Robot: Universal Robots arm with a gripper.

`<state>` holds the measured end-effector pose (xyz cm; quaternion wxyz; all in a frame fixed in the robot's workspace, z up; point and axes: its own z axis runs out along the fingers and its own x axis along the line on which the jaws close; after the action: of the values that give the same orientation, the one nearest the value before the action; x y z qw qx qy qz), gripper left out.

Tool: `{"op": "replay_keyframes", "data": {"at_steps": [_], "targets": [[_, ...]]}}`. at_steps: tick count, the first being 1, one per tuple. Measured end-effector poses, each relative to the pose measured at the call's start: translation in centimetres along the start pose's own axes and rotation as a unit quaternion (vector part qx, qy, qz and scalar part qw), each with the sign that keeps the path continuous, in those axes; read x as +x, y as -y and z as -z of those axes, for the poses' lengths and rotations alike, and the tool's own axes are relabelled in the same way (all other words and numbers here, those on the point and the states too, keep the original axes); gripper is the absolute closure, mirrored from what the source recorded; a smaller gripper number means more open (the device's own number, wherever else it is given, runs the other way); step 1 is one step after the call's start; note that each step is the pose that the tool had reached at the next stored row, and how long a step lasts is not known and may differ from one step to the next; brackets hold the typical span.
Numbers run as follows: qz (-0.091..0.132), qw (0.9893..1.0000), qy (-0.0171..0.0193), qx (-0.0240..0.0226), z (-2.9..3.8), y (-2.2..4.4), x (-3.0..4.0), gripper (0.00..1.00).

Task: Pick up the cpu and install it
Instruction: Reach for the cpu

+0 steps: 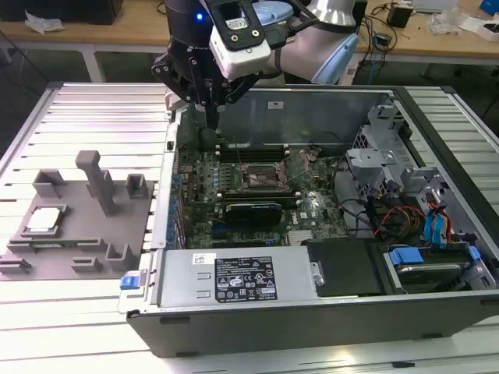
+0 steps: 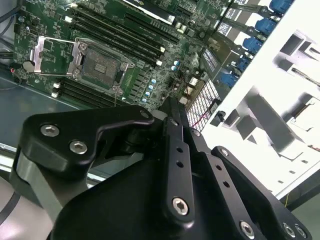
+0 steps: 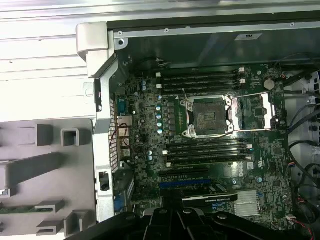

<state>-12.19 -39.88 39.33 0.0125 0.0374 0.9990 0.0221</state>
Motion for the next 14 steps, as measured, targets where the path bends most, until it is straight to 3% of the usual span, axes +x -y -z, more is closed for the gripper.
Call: {"op": "replay_keyframes", "data": {"at_steps": [14], "targets": [[0.0,1.0,0.0,0.0,0.02,0.07,0.92,0.89]]}}
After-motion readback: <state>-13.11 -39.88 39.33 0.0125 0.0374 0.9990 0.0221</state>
